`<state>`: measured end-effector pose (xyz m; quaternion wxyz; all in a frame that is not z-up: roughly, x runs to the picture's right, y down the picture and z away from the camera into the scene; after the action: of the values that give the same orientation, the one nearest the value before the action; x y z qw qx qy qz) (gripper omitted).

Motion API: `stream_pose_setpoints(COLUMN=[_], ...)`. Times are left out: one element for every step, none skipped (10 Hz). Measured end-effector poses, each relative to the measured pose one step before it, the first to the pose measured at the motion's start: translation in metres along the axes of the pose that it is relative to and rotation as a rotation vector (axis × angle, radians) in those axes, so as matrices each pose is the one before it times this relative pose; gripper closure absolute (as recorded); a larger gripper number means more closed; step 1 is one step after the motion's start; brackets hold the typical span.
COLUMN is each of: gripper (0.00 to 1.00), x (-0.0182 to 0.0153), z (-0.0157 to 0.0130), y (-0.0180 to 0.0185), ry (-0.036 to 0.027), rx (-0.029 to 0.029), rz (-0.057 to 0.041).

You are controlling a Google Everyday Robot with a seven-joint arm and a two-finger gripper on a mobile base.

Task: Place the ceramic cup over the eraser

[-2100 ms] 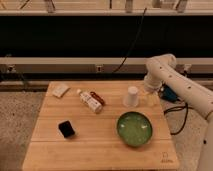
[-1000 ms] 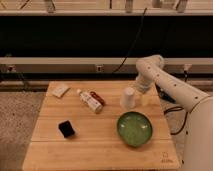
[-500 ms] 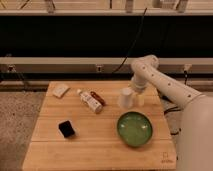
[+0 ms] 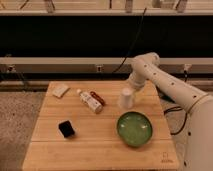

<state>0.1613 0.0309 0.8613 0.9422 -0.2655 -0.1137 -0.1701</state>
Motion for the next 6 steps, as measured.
stream_pose_setpoints(gripper=[0.20,0.20,0.20,0.20,0.20,0.24], x=[-0.00494,-0.00549,-0.00374,-0.00194,-0.00096,-0.00099], z=[0.00082,0.00236,0.00219,0.00196,0.00202,0.00242], y=[-0.00415,-0.00445,-0.00358,-0.00228,-0.00095,-0.00116], ry=[-0.00332,-0.00382,-0.00166,-0.00023,0.00038,-0.00055], rx=[0.00530,0.00038,-0.00153,-0.00325,-0.00798,-0.00986], rz=[-0.01223,-0.01563,-0.01311,-0.00986,-0.00855,-0.00953])
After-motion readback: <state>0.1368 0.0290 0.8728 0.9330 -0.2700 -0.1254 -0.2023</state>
